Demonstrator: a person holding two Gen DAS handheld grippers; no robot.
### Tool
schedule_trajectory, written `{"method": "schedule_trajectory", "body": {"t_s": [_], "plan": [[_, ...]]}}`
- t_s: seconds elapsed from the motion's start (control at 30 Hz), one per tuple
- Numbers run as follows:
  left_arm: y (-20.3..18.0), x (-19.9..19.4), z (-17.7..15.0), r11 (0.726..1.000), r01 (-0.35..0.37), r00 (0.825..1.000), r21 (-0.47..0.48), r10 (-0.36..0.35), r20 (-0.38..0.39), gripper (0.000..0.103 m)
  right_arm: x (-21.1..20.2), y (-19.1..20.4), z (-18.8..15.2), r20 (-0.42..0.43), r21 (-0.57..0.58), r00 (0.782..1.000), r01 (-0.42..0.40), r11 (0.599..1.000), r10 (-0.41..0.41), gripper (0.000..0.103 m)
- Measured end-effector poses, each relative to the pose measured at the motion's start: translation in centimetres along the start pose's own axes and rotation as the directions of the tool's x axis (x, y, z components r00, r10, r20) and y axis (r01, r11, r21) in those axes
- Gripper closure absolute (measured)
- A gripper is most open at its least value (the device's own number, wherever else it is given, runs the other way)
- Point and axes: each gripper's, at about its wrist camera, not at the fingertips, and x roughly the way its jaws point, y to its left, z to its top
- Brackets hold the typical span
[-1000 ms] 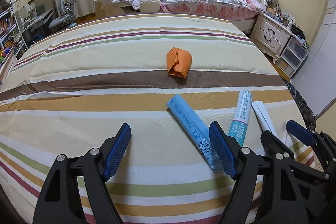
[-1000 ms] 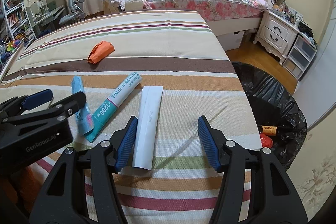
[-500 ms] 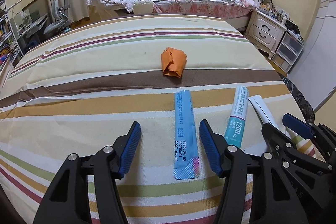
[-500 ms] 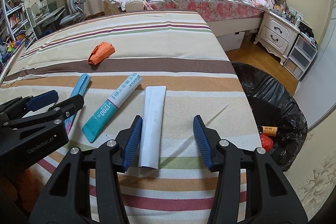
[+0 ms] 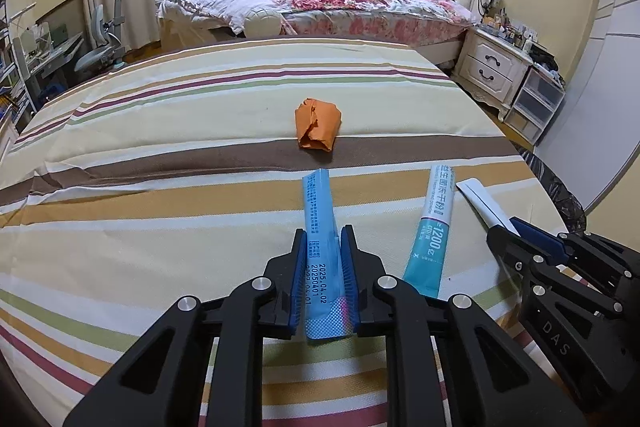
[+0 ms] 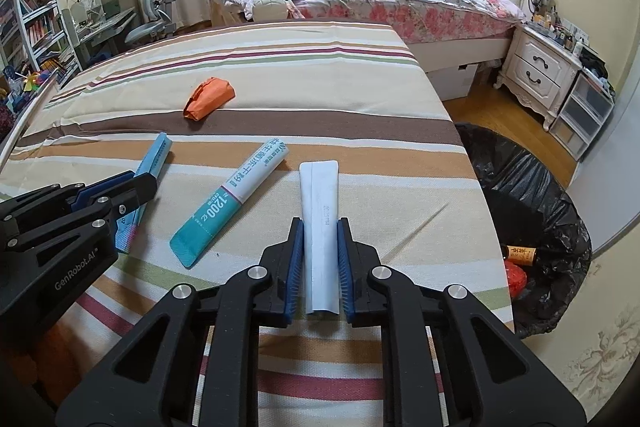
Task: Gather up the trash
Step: 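Carry the blue tube and white tube over the bin with both tools, then open both tools to drop the blue and white tubes into the bin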
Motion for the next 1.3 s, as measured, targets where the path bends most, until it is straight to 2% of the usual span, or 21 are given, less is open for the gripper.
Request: {"method": "schedule_trajectory", "body": {"t_s": [0.33, 0.7, 1.0, 1.3], "plan": [[-0.9, -2.4, 1.5, 0.999, 0.041, 0.995, -0.011, -0.040, 0.095, 0.085, -1.6, -1.5, 0.8, 0.050, 0.033, 0.999, 0.014, 0.999, -0.016, 0.087], [-5.8, -2.3, 3.5, 0.990, 0.113, 0.980, 0.084, -0.124, 0.153, 0.085, -2.7, -8.1, 1.7, 0.088, 0.155, 0.983, 0.148, 0.977, -0.162, 0.087], [-10.6, -0.5, 4.7, 0.968, 0.170, 0.971, 0.184, -0.196, 0.136, 0.085, -2.8, -13.3, 1.7, 0.082, 0.254, 0.950, 0.272, 0.928, -0.300, 0.087], [-14.4, 1.7, 5.8, 0.944, 0.206, 0.966, 0.257, -0.239, 0.103, 0.085, -2.7, -16.0, 1.3, 0.062, 0.317, 0.936, 0.311, 0.896, -0.347, 0.087]]}}
